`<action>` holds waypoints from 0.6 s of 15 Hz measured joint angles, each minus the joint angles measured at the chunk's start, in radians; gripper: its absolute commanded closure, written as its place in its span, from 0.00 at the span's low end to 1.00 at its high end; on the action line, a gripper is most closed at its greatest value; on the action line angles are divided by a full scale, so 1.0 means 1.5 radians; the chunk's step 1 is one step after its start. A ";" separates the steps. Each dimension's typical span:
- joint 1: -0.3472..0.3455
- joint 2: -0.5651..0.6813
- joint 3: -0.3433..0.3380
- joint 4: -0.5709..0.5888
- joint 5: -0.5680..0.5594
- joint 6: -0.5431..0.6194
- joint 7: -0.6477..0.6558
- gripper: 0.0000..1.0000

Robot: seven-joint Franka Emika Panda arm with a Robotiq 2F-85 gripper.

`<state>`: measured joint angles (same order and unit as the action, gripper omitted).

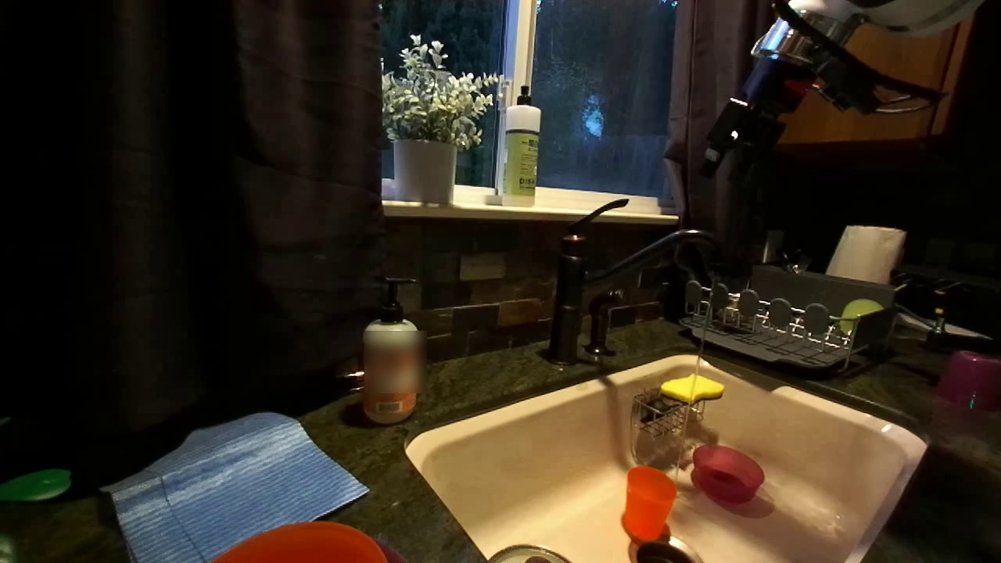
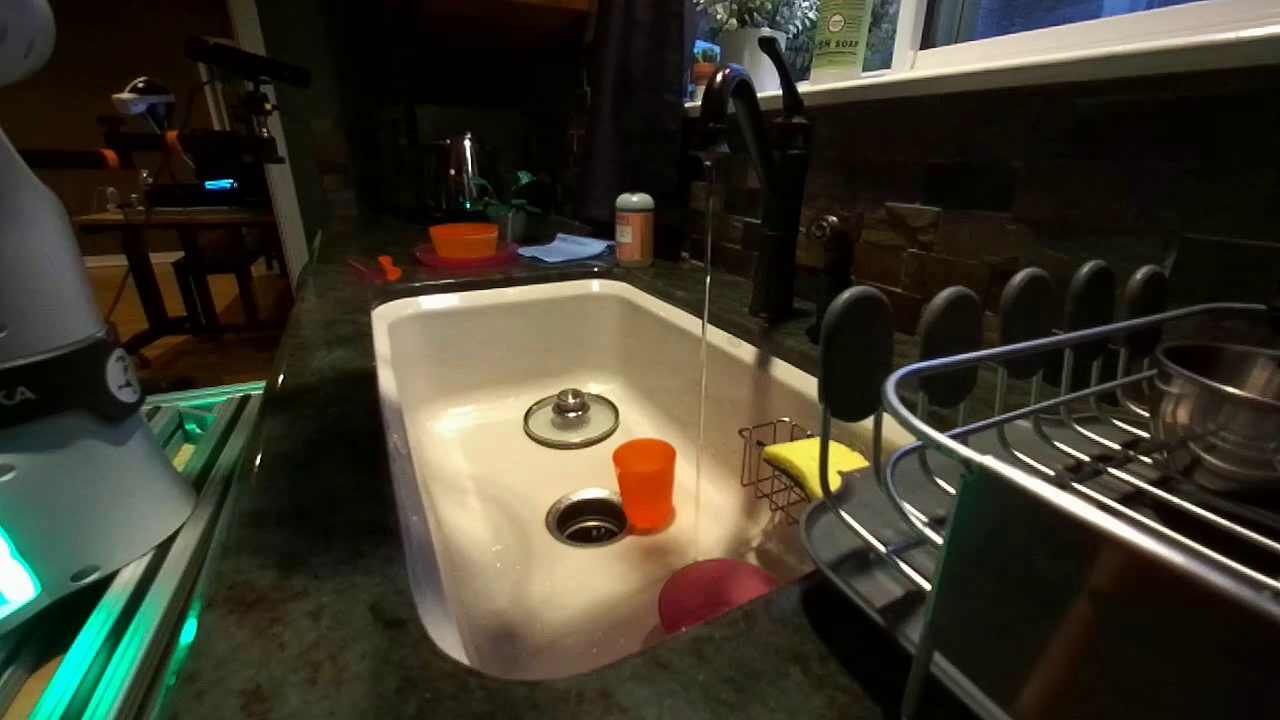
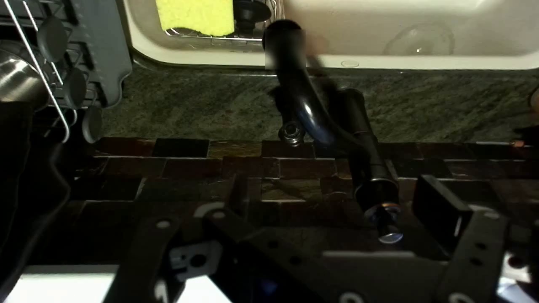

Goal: Close the faucet.

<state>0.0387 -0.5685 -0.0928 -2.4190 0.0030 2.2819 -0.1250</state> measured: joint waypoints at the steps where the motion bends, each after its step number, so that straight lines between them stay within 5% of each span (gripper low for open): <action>1: -0.001 0.019 0.006 0.018 0.003 -0.004 0.022 0.00; 9: -0.005 0.172 0.042 0.170 0.031 -0.066 0.174 0.00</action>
<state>0.0306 -0.3105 -0.0297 -2.1645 0.0493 2.1826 0.1361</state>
